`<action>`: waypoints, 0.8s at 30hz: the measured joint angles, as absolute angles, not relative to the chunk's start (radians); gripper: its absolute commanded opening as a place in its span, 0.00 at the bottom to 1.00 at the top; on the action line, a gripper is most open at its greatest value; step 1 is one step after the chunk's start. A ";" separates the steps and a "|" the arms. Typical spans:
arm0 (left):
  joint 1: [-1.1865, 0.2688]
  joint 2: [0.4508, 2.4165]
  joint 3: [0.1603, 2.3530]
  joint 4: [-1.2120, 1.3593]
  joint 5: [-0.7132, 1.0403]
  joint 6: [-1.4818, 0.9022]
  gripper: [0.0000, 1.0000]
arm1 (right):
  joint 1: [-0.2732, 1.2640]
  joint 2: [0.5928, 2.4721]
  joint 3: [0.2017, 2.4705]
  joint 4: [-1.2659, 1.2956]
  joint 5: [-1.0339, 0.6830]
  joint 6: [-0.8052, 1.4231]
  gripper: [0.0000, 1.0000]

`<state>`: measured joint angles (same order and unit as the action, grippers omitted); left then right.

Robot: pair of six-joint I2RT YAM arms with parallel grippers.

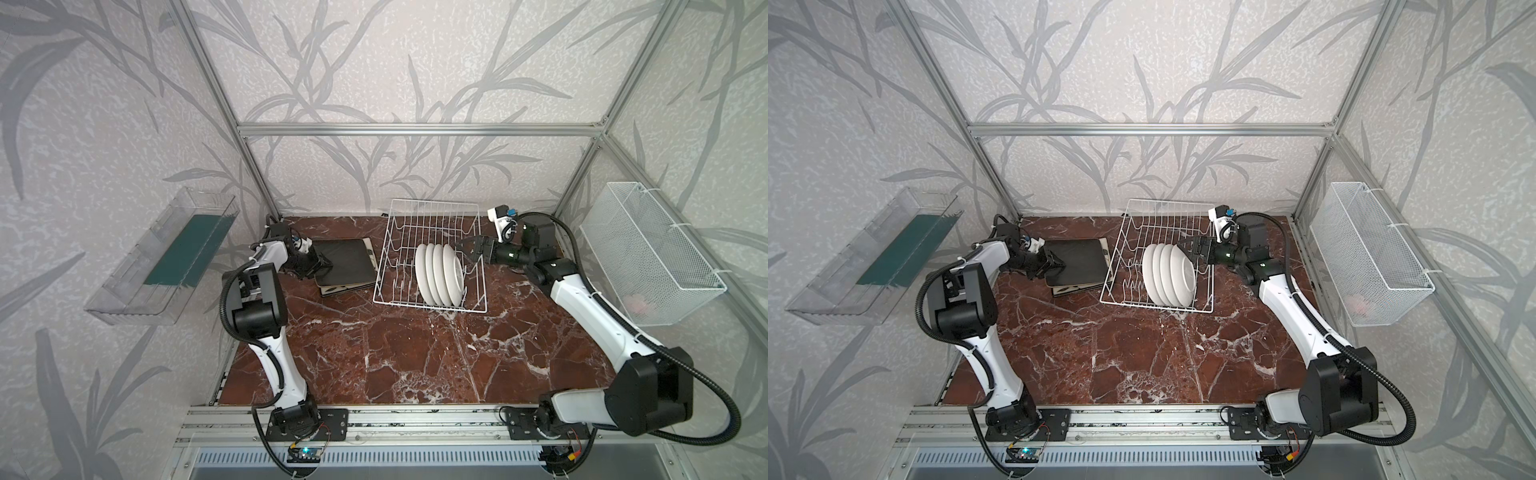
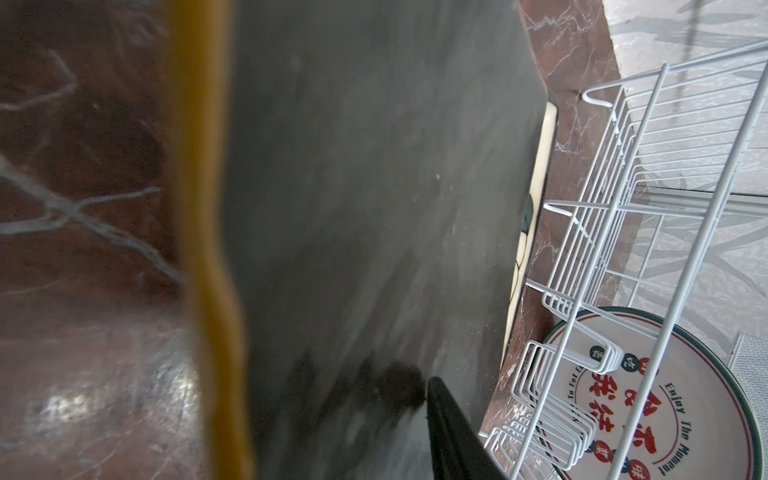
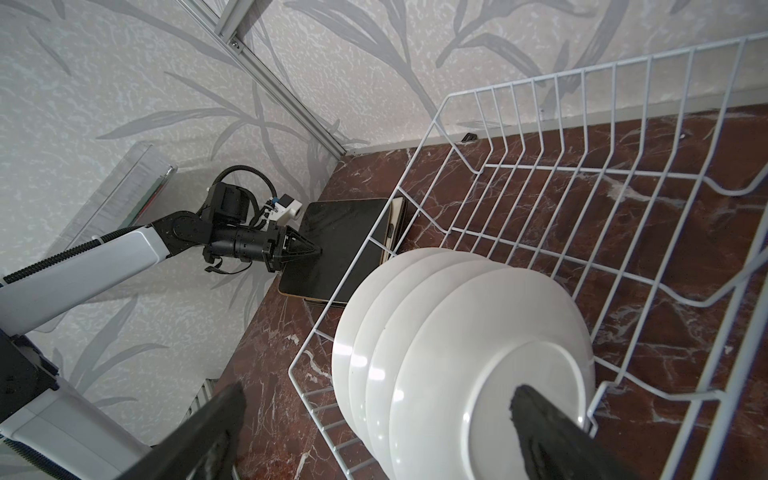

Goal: Unload the plates from the dish rack
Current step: 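Lay the dark square plate flat on the flower plate and release it, then raise the open left gripper off the dark plate and swing toward the rack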

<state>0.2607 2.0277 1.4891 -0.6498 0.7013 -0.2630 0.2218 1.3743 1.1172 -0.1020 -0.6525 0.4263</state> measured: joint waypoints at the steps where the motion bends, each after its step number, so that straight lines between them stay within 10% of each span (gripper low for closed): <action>1: 0.261 2.028 1.489 -0.653 0.698 -0.263 0.44 | 0.222 1.374 1.117 -0.102 -0.653 0.426 0.99; 21: 0.247 2.027 1.489 -0.662 0.635 -0.267 0.69 | 0.222 1.374 1.117 -0.102 -0.654 0.426 0.99; 24: 0.244 2.025 1.489 -0.659 0.634 -0.271 0.85 | 0.222 1.374 1.117 -0.102 -0.654 0.426 0.99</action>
<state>0.2436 2.0247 1.4895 -0.6594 0.6342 -0.2707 0.2218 1.3743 1.1172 -0.1020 -0.6544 0.4263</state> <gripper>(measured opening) 0.755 0.991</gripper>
